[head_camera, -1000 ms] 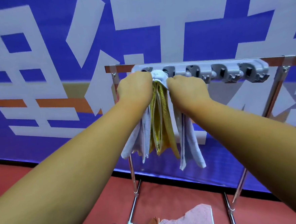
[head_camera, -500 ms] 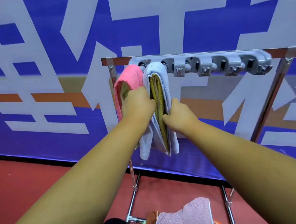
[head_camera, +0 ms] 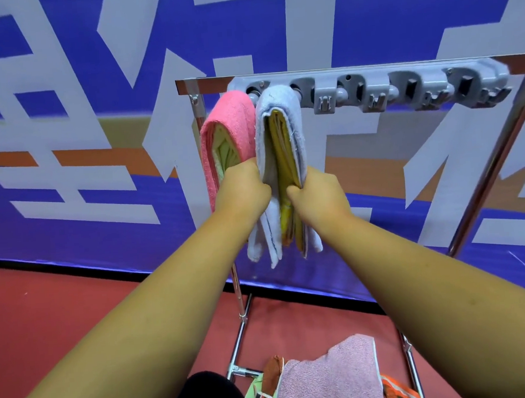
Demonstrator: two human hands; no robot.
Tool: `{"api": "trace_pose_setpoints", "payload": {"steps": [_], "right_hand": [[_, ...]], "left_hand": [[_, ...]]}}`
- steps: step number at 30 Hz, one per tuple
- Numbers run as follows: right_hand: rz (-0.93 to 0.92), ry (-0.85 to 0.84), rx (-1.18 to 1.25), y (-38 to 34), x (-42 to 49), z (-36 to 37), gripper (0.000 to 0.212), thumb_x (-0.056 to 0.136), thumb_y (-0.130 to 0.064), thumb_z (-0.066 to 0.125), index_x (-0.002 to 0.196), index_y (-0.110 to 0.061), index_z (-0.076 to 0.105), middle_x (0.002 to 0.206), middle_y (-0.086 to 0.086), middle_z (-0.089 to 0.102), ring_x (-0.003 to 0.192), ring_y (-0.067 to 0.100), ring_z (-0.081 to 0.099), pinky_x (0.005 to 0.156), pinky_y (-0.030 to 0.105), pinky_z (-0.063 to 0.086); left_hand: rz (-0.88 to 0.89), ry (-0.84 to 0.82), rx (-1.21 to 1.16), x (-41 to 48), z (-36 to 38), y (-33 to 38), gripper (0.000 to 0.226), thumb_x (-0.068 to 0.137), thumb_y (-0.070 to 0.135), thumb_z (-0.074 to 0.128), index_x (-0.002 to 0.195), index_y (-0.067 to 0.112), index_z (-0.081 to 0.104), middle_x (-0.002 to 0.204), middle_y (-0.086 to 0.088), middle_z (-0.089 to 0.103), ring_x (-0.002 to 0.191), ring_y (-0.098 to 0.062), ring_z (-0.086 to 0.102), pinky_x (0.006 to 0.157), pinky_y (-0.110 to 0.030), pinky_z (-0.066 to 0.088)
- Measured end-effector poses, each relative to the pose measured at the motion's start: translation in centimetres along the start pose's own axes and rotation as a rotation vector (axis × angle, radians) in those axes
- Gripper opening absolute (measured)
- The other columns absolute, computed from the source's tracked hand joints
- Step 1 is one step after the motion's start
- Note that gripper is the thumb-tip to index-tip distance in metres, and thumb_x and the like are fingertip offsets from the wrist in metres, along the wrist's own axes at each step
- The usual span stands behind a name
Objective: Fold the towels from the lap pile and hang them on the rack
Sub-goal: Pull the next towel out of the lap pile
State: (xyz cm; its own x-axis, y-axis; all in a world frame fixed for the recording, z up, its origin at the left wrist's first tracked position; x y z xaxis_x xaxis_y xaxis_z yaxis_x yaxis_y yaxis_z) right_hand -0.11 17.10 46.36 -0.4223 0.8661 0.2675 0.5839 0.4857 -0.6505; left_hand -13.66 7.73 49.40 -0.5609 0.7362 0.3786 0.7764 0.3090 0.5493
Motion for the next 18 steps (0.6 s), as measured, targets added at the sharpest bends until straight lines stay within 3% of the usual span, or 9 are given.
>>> {"api": "trace_pose_setpoints", "payload": {"steps": [3, 8, 11, 14, 18], "right_hand": [[0.012, 0.064, -0.031, 0.5, -0.3, -1.1, 0.023, 0.082, -0.035, 0.053, 0.093, -0.016, 0.06, 0.089, 0.011, 0.066, 0.079, 0.038, 0.062, 0.067, 0.043, 0.058], [0.014, 0.124, -0.166, 1.3, -0.6, -3.3, 0.027, 0.087, -0.04, 0.057, 0.097, -0.015, 0.062, 0.09, 0.009, 0.063, 0.08, 0.039, 0.058, 0.067, 0.039, 0.05], [-0.019, 0.127, -0.243, 1.4, -1.1, -3.9, 0.026, 0.09, -0.04, 0.056, 0.097, -0.015, 0.06, 0.087, 0.008, 0.06, 0.078, 0.037, 0.054, 0.066, 0.038, 0.044], [-0.072, 0.076, -0.221, 1.3, -1.8, -3.0, 0.028, 0.089, -0.043, 0.054, 0.098, -0.017, 0.06, 0.091, 0.01, 0.066, 0.083, 0.04, 0.06, 0.069, 0.041, 0.051], [-0.085, -0.053, -0.114, 1.4, -3.1, -0.7, 0.035, 0.086, -0.053, 0.053, 0.102, -0.023, 0.059, 0.097, 0.008, 0.07, 0.092, 0.037, 0.065, 0.078, 0.046, 0.059]], "left_hand": [[0.008, 0.063, 0.059, 0.1, 0.1, -0.5, 0.02, 0.084, 0.003, 0.056, 0.1, 0.011, 0.064, 0.097, -0.016, 0.069, 0.09, -0.04, 0.065, 0.068, -0.038, 0.048], [-0.013, 0.111, 0.1, -0.3, 1.1, -0.6, 0.027, 0.086, -0.002, 0.051, 0.11, 0.007, 0.061, 0.099, -0.02, 0.067, 0.09, -0.046, 0.065, 0.077, -0.054, 0.059], [-0.037, 0.062, 0.049, -0.4, 2.7, -0.8, 0.028, 0.089, 0.0, 0.053, 0.114, 0.006, 0.063, 0.104, -0.022, 0.07, 0.098, -0.046, 0.067, 0.082, -0.048, 0.058], [-0.074, -0.028, -0.069, -1.0, 4.3, -1.1, 0.027, 0.091, 0.004, 0.059, 0.117, 0.003, 0.068, 0.111, -0.023, 0.073, 0.107, -0.042, 0.069, 0.082, -0.035, 0.051], [-0.148, -0.181, -0.111, -2.1, 6.1, -2.3, 0.024, 0.089, 0.013, 0.063, 0.11, 0.007, 0.073, 0.101, -0.023, 0.076, 0.093, -0.038, 0.074, 0.07, -0.033, 0.05]]}}
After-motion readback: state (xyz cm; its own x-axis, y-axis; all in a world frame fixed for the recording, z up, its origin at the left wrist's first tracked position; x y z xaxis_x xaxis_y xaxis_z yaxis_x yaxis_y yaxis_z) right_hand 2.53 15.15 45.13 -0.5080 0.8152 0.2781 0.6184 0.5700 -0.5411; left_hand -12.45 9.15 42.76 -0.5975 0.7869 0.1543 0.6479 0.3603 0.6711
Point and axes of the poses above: each hand's wrist, its own x-axis towards the middle knuckle, its own z-axis out of the palm, y = z × x, the point moved 6 cm from there along x, towards the middle knuckle
